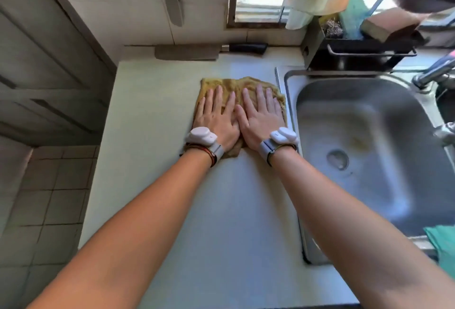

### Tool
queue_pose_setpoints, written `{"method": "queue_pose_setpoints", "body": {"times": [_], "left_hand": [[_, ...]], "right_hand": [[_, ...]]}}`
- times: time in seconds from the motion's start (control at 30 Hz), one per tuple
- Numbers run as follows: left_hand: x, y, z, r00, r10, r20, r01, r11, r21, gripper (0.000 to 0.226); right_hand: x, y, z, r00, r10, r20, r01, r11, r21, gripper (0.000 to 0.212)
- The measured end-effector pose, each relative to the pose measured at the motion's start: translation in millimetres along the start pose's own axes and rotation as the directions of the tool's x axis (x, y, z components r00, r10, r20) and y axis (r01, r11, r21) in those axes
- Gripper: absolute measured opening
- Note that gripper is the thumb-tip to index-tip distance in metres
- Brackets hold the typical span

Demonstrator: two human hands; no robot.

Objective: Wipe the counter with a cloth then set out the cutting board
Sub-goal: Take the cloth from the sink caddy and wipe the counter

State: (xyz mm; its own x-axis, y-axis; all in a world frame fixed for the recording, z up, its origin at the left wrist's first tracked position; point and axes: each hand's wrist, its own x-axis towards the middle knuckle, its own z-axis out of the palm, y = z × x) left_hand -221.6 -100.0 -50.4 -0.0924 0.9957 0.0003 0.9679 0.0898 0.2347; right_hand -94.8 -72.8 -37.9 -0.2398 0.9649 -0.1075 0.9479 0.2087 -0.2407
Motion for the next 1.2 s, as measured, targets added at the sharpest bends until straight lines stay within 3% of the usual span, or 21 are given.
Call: {"method": "queue_pose_setpoints", "body": {"times": [0.2,0.3,0.43,0.6,0.77,0.9,1.1,1.2], "left_hand": [[-119.0,11.6,-14.0,0.977,0.173,0.124,-0.174,0.985,-0.004,0.075],[-186.6,16.1,-15.9,0.962,0.231,0.143,-0.226,0.973,-0.047,0.079],[-262.7,9.8,-13.8,0.950,0.257,0.177,-0.250,0.966,-0.065,0.082],[-311.1,-37.1,-16.4,0.977,0.162,0.138,-0.158,0.987,-0.038,0.078],[-331.4,-131.0,-36.5,0.995,-0.087,0.053,0.084,0.994,0.069,0.074],[-334.2,-173.4,-49.1,0.972,-0.218,0.089,0.222,0.974,-0.038,0.070],[-321.2,-148.3,-35.7,0.962,-0.270,0.044,0.266,0.961,0.081,0.077],[-304.4,-103.5,-28.2,0.983,-0.174,0.050,0.168,0.980,0.104,0.081]], "right_hand": [[-123.8,3.3,4.7,1.000,0.000,-0.024,0.006,0.976,0.216,0.069],[-196.9,1.1,7.7,1.000,-0.022,-0.019,0.025,0.988,0.156,0.067],[-286.3,-16.4,19.7,0.995,0.095,0.002,-0.095,0.994,0.050,0.065],[-313.1,-59.2,34.1,0.985,0.170,0.015,-0.169,0.985,-0.040,0.061],[-292.3,-142.7,69.2,0.990,-0.124,0.074,0.126,0.992,-0.025,0.061],[-277.5,-198.8,82.3,0.958,-0.270,0.098,0.269,0.963,0.026,0.059],[-268.4,-162.8,70.3,0.924,-0.377,0.071,0.374,0.926,0.054,0.056],[-264.2,-109.9,54.9,0.953,-0.302,0.028,0.300,0.952,0.052,0.054]]}}
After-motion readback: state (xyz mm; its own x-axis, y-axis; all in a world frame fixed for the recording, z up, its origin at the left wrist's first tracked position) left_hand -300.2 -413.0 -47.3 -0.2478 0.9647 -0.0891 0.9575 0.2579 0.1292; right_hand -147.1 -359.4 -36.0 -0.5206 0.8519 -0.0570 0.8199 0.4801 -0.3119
